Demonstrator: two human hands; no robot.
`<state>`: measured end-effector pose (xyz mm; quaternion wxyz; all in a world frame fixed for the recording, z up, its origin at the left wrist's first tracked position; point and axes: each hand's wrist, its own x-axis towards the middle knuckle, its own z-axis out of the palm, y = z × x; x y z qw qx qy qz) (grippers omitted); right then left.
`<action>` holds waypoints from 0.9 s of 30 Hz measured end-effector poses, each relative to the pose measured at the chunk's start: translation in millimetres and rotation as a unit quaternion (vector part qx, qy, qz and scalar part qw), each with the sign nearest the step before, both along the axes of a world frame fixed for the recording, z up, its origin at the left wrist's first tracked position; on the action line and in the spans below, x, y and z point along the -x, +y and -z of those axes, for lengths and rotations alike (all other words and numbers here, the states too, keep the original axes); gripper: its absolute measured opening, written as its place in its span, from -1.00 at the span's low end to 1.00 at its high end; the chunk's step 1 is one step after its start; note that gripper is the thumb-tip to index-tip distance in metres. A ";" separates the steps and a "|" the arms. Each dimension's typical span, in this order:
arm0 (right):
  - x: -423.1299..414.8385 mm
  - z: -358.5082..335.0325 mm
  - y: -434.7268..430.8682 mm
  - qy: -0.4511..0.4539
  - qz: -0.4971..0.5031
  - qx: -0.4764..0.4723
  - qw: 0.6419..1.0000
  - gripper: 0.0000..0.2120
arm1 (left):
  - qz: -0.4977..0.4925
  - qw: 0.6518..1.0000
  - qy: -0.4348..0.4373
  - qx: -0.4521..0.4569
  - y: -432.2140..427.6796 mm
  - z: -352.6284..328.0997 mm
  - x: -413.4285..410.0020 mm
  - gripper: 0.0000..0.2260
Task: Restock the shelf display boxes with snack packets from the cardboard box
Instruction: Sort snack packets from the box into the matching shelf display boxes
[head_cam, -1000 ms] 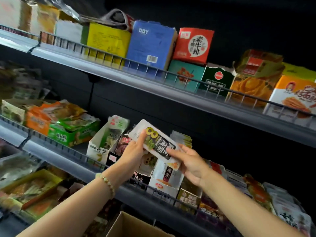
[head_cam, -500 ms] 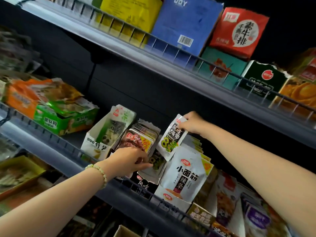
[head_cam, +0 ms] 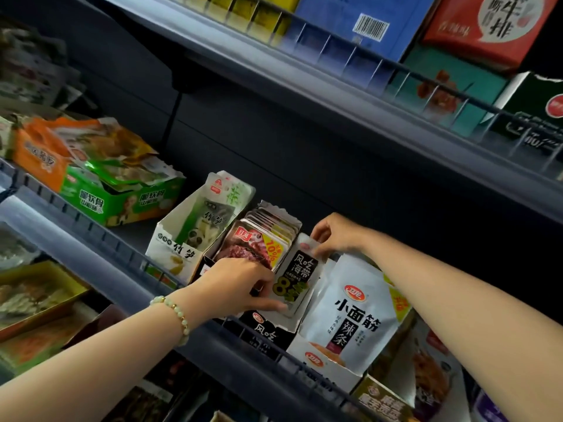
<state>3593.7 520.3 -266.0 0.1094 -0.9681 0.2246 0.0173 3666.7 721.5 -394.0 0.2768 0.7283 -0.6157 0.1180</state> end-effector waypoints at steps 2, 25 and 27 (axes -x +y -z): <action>-2.9 6.2 -5.0 -0.001 0.001 0.027 1.000 -0.82 | -0.001 1.000 0.006 0.003 0.0 1.0 -0.3 -0.58; 194.2 102.7 148.7 -0.110 -0.083 -0.233 0.963 -0.76 | -0.074 0.943 0.291 -0.147 161.3 79.7 125.5 -0.32; 213.6 159.5 155.9 -0.079 -0.068 -0.255 0.961 -0.76 | -0.070 0.914 0.365 -0.164 173.4 98.2 135.8 -0.26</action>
